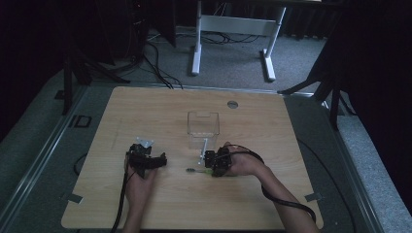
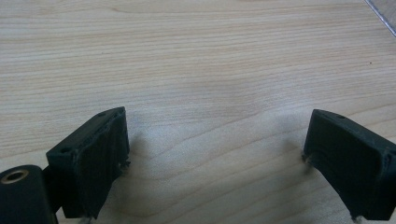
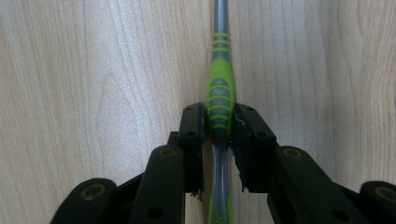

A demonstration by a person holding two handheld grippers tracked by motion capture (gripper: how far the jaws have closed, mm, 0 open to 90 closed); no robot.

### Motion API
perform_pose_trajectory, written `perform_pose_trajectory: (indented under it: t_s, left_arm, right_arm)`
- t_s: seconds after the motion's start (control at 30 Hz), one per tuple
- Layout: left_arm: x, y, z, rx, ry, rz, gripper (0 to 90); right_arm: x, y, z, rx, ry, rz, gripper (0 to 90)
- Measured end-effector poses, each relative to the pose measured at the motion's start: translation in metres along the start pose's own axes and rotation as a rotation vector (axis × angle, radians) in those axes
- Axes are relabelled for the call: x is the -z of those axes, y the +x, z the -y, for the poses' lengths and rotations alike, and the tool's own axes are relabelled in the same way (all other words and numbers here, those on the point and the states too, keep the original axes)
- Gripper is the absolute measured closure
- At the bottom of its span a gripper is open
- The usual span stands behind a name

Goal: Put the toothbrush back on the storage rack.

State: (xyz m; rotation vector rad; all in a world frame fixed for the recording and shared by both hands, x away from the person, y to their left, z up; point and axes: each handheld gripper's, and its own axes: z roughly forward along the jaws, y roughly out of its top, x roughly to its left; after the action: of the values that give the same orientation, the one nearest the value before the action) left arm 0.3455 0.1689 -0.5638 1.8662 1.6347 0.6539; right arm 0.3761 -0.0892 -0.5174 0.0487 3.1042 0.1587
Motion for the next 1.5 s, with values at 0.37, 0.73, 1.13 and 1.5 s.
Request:
perform_pose_trajectory:
  t_s: [0.37, 0.73, 1.13, 1.5]
  left_arm:
    - [0.000, 0.000, 0.000, 0.000, 0.000, 0.000, 7.2]
    - [0.000, 0.000, 0.000, 0.000, 0.000, 0.000, 7.2]
    - [0.000, 0.000, 0.000, 0.000, 0.000, 0.000, 7.2]
    - [0.000, 0.000, 0.000, 0.000, 0.000, 0.000, 7.2]
  right_arm:
    - [0.000, 0.001, -0.003, 0.004, 0.024, 0.004, 75.1]
    - [-0.001, 0.001, -0.005, -0.001, 0.037, -0.006, 78.2]
    - [0.000, 0.003, -0.006, 0.009, 0.041, 0.013, 79.6]
    - [0.011, 0.002, -0.003, 0.000, 0.001, 0.024, 79.6]
